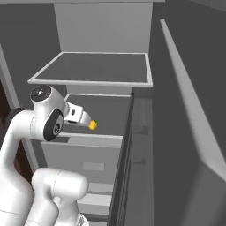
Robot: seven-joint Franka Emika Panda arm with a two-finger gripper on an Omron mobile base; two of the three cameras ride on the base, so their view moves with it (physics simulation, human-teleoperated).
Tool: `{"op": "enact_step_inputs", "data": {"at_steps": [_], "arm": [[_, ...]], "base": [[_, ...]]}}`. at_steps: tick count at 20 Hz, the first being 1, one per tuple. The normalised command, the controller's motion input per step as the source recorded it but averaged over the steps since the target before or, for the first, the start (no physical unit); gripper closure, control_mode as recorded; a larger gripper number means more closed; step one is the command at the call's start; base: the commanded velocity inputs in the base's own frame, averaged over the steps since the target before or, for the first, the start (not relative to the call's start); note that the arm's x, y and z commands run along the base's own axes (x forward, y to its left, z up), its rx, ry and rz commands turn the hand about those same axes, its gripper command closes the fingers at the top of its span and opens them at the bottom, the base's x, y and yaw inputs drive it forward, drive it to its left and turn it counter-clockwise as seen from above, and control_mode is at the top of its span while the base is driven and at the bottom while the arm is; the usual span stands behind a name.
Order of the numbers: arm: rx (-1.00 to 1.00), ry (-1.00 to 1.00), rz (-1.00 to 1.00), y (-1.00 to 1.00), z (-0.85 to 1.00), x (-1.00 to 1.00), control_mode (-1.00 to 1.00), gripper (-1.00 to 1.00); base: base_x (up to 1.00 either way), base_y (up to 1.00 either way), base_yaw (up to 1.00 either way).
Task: Retrieve a lemon from the fridge and place it on the cutting board with the fish.
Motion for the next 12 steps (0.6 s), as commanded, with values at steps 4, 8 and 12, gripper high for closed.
{"op": "enact_step_inputs", "data": {"at_steps": [4,8,12], "arm": [[0.00,0.00,0.00,0.00,-0.15,0.36,-1.00,-1.00],[0.00,0.00,0.00,0.00,-0.10,0.29,-1.00,-1.00],[0.00,0.00,0.00,0.00,-0.29,0.38,-1.00,-1.00]], "base": [[0.00,0.00,0.00],[0.00,0.00,0.00],[0.00,0.00,0.00]]}}
